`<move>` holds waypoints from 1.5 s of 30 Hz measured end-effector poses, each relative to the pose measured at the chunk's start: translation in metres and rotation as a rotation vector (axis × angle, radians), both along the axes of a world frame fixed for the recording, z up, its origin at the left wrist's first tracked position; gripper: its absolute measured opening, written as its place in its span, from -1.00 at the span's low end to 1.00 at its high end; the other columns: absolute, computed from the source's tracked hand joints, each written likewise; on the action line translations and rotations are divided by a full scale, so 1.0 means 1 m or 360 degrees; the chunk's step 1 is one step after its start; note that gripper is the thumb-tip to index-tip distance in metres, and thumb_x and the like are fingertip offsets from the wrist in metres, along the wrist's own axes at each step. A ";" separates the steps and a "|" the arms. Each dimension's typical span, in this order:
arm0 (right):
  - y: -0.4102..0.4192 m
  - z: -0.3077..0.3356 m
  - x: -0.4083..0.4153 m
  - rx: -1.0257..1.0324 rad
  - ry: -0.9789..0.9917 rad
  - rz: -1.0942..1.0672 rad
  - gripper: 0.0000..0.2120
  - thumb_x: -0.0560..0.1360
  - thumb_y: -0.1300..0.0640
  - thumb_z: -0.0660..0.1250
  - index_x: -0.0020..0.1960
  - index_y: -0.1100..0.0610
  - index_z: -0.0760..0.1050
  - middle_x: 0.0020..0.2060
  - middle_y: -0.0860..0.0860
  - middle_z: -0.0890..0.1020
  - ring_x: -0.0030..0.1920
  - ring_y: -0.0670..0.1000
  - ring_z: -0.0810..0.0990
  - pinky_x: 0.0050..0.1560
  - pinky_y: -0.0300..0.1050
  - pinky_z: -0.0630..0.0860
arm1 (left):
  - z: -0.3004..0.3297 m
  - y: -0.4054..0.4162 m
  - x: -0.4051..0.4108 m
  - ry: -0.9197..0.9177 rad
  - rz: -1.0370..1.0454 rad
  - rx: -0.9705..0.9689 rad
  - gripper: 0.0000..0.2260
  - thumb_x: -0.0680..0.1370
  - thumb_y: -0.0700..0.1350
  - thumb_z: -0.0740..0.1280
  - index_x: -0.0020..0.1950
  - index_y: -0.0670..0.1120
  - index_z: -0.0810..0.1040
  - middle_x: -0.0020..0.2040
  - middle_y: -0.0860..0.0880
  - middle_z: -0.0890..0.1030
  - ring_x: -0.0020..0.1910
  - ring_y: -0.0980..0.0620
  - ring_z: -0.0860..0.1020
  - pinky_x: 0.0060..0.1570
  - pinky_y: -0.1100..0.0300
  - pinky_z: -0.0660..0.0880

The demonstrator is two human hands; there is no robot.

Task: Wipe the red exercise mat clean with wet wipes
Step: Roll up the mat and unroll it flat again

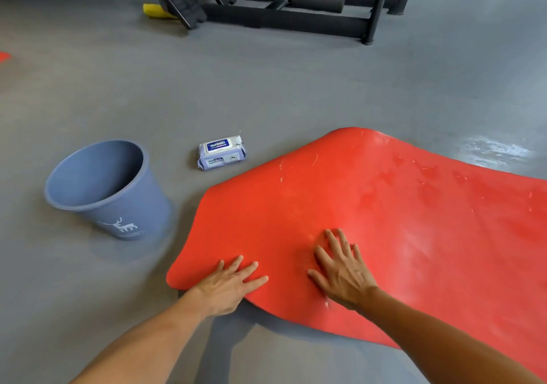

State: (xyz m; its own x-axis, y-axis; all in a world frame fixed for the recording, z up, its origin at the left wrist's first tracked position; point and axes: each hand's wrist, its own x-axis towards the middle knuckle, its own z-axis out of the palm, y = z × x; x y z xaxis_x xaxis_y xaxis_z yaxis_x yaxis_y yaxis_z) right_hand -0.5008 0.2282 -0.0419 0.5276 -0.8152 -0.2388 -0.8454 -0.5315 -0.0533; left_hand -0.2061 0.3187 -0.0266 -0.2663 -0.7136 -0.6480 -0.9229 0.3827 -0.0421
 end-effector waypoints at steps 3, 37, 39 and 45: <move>-0.003 -0.006 0.016 -0.0054 0.0013 0.0023 -0.45 0.58 -0.30 0.03 0.31 0.07 0.45 0.62 0.17 0.19 0.60 0.33 0.14 0.28 0.48 0.37 | -0.010 0.006 0.000 0.0017 0.0002 0.0084 -0.26 0.66 -0.33 0.05 0.69 0.24 -0.13 0.72 0.01 -0.17 0.68 -0.23 -0.18 0.60 -0.33 0.02; -0.046 -0.098 -0.221 0.0249 0.0279 -0.1889 0.12 0.22 -0.71 -0.35 0.66 -0.18 -0.20 0.66 0.08 -0.14 0.63 0.31 -0.18 0.36 0.70 -0.07 | -0.106 -0.123 -0.058 0.0100 0.0365 -0.0147 0.15 0.04 0.73 -0.08 0.51 0.41 -0.49 0.58 -0.06 -0.56 0.48 -0.48 -0.53 0.41 -0.64 -0.17; -0.047 -0.099 -0.297 0.0295 0.0410 -0.1987 0.18 0.15 -0.76 -0.36 0.65 -0.20 -0.19 0.66 0.12 -0.11 0.62 0.31 -0.17 0.41 0.64 -0.08 | -0.109 -0.123 -0.059 0.0104 0.0380 -0.0168 0.13 0.05 0.73 -0.11 0.50 0.42 -0.52 0.57 -0.07 -0.58 0.47 -0.47 -0.55 0.41 -0.64 -0.19; -0.059 -0.102 -0.234 0.0281 0.0165 -0.1775 -0.15 0.53 -0.48 -0.19 0.68 -0.04 -0.13 0.65 0.17 -0.10 0.63 0.29 -0.16 0.36 0.70 -0.02 | -0.105 -0.126 -0.062 0.0075 0.0375 -0.0129 0.13 0.08 0.73 -0.02 0.51 0.43 -0.49 0.58 -0.03 -0.56 0.49 -0.47 -0.52 0.42 -0.63 -0.17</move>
State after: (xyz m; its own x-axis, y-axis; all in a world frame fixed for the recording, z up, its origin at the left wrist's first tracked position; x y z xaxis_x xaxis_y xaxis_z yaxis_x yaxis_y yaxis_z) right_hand -0.7344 0.1692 -0.1441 -0.5012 -0.7687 -0.3974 -0.8474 0.5291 0.0453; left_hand -0.2686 0.1927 -0.1314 -0.1150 -0.8088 -0.5767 -0.9879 0.1539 -0.0190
